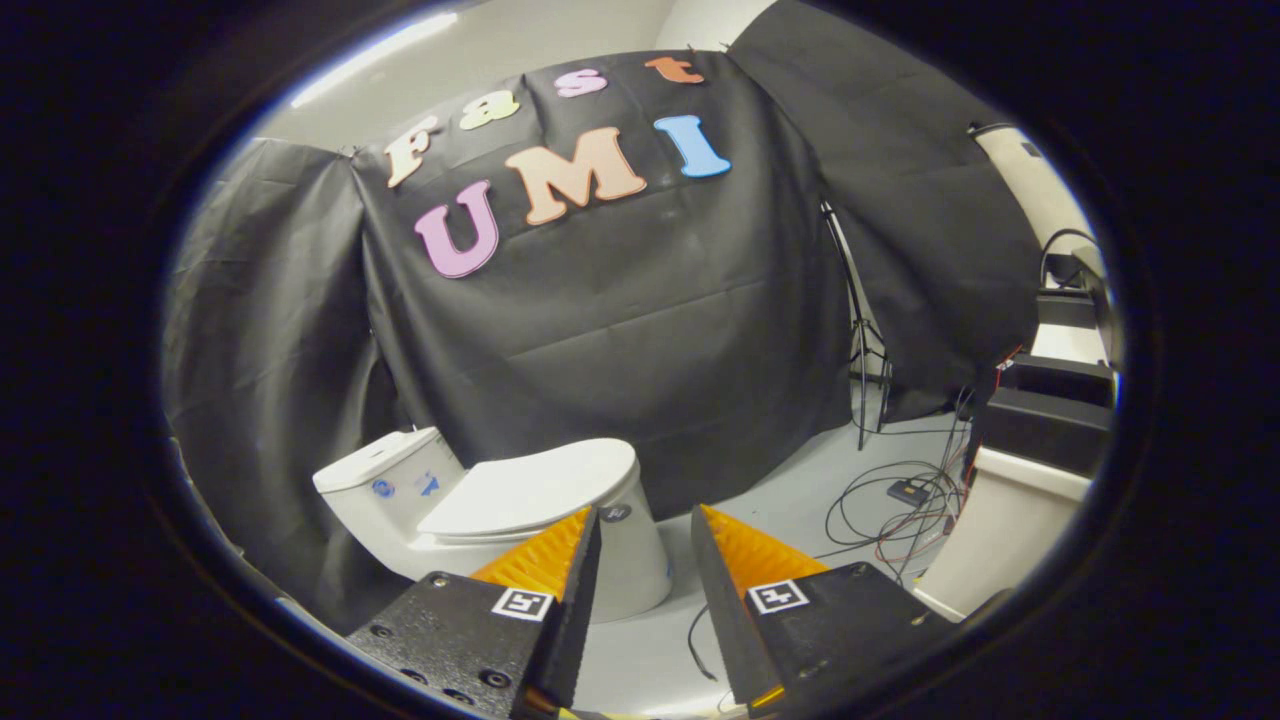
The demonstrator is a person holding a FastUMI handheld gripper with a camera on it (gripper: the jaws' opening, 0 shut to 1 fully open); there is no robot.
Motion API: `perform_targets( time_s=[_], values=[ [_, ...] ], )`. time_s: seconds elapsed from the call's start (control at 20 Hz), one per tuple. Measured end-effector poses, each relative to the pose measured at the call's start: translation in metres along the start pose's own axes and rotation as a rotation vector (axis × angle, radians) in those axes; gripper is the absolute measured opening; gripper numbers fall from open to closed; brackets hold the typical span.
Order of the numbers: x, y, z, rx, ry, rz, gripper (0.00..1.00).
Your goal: Open the toilet lid.
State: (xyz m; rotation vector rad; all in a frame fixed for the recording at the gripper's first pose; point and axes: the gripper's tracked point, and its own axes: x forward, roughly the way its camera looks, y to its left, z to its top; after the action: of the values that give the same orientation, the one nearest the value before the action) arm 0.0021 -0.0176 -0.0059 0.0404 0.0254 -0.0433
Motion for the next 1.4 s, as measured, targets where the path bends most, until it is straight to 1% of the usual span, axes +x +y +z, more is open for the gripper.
perform_targets(
  time_s=[1.0,1.4],
  values=[
    [0.0026,-0.0015,-0.0027,0.005,0.016,-0.001,0.56],
    [0.0077,-0.0012,-0.0079,0.011,0.050,0.005,0.57]
  ],
)
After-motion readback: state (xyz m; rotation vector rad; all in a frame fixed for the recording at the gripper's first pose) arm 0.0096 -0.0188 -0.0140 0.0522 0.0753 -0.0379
